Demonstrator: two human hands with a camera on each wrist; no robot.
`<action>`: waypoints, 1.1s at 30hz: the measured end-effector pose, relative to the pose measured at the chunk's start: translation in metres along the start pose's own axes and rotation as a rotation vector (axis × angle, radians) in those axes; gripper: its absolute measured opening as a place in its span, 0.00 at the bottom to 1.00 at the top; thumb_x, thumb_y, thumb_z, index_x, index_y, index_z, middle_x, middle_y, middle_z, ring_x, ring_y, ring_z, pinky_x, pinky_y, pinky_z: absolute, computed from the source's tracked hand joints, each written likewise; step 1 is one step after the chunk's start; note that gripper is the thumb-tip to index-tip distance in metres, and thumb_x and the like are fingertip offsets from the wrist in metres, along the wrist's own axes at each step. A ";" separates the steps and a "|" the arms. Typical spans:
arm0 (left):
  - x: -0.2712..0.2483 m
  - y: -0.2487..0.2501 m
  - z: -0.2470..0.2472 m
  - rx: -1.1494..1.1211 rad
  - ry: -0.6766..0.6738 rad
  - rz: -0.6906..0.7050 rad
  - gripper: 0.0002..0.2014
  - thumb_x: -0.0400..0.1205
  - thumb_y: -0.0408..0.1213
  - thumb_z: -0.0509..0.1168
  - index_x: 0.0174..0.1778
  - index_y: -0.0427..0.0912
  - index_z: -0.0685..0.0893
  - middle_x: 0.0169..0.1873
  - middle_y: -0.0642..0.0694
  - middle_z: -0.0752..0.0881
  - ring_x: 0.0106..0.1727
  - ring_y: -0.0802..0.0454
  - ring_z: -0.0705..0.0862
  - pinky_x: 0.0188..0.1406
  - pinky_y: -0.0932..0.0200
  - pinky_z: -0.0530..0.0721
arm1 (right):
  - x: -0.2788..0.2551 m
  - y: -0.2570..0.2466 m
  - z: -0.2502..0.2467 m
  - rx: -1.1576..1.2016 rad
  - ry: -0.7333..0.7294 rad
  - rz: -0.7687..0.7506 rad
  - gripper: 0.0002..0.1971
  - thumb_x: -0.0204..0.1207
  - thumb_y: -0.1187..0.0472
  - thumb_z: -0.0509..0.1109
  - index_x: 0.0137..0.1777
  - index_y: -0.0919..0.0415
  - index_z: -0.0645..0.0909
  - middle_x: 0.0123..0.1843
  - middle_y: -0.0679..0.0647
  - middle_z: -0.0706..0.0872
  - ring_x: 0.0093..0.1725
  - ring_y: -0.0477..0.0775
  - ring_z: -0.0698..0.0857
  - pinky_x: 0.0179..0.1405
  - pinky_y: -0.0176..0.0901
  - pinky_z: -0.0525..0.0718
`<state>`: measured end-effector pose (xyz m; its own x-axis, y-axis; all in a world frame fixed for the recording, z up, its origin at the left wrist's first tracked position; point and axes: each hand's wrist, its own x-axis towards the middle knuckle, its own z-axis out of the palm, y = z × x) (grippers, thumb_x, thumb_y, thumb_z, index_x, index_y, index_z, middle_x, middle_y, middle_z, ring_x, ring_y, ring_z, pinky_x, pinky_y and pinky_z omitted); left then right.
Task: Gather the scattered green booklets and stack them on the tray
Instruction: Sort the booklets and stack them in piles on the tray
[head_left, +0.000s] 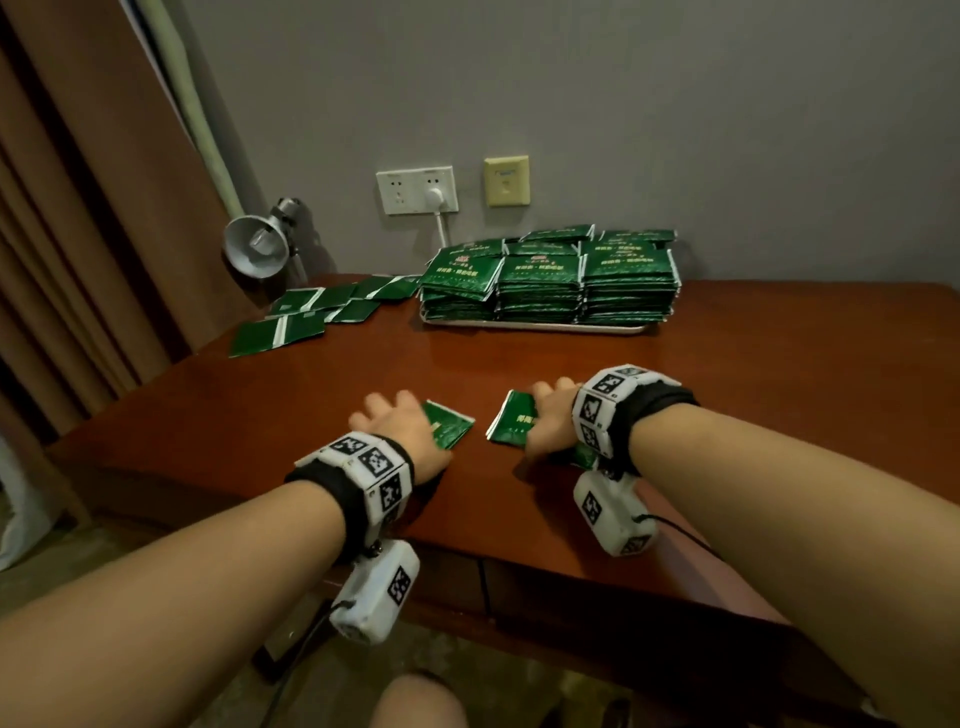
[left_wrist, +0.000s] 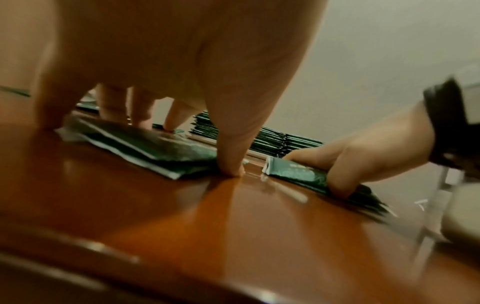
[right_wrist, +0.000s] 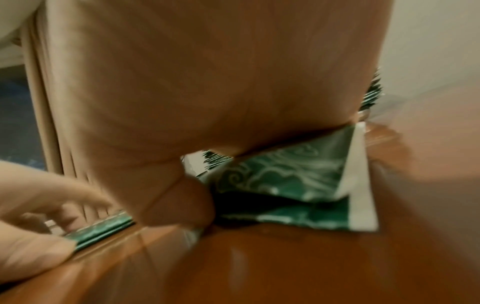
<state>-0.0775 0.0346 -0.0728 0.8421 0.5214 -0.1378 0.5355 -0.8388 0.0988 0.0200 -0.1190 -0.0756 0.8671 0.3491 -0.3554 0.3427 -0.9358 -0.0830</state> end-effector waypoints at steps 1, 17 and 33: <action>0.002 -0.001 -0.002 0.056 -0.037 -0.042 0.39 0.74 0.58 0.72 0.75 0.42 0.65 0.72 0.36 0.67 0.72 0.35 0.69 0.69 0.44 0.73 | 0.000 0.001 0.000 -0.027 0.007 -0.009 0.39 0.68 0.40 0.73 0.75 0.55 0.64 0.64 0.59 0.73 0.60 0.62 0.77 0.54 0.53 0.79; 0.016 -0.009 -0.006 0.039 0.029 0.202 0.46 0.63 0.66 0.73 0.73 0.51 0.62 0.60 0.48 0.74 0.63 0.47 0.76 0.64 0.44 0.76 | -0.005 0.002 0.001 -0.027 0.056 -0.067 0.52 0.44 0.27 0.77 0.67 0.52 0.67 0.53 0.56 0.79 0.49 0.59 0.82 0.50 0.54 0.84; 0.141 0.111 -0.125 0.100 0.145 0.568 0.42 0.70 0.54 0.76 0.78 0.51 0.65 0.72 0.48 0.75 0.72 0.45 0.74 0.71 0.39 0.72 | 0.053 0.108 -0.160 -0.125 0.433 -0.026 0.39 0.64 0.44 0.80 0.72 0.55 0.66 0.65 0.55 0.80 0.63 0.62 0.78 0.51 0.50 0.74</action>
<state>0.1082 0.0348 0.0417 0.9990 -0.0029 0.0457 -0.0039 -0.9997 0.0231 0.1604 -0.1934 0.0456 0.9199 0.3858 0.0701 0.3842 -0.9226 0.0357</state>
